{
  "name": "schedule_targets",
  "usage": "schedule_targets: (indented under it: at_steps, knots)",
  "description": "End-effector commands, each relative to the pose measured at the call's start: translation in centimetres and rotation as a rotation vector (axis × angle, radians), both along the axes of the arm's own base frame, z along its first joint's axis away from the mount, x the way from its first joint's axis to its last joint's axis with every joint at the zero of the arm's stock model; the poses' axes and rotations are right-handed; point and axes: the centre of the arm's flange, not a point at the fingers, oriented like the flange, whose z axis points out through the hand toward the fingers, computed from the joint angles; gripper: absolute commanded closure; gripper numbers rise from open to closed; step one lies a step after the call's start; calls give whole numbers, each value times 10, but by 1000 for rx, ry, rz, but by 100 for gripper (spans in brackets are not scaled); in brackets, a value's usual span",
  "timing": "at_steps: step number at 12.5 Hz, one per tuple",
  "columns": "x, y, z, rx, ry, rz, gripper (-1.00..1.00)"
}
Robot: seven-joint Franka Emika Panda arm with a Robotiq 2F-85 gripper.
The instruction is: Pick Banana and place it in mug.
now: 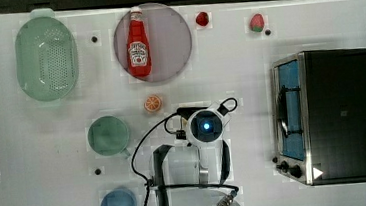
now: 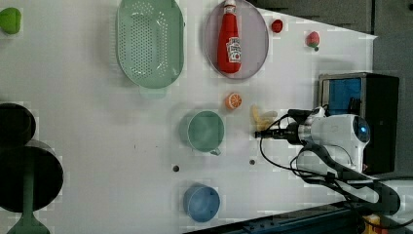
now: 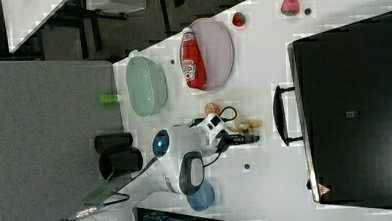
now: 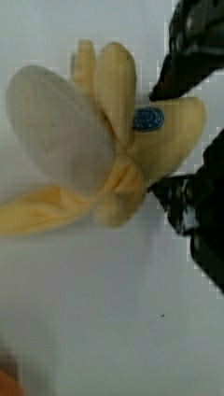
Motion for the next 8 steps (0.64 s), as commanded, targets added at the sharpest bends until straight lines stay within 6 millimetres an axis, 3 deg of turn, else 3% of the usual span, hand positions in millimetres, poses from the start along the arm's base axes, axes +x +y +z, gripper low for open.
schedule_targets:
  at_steps: [1, 3, 5, 8]
  knots:
    - [25, -2, 35, -4, -92, 31, 45]
    - [24, -8, 55, -4, -86, 16, 46]
    - [25, -13, 87, -3, -74, 4, 46]
    - [31, -13, 164, 1, -120, 3, 46]
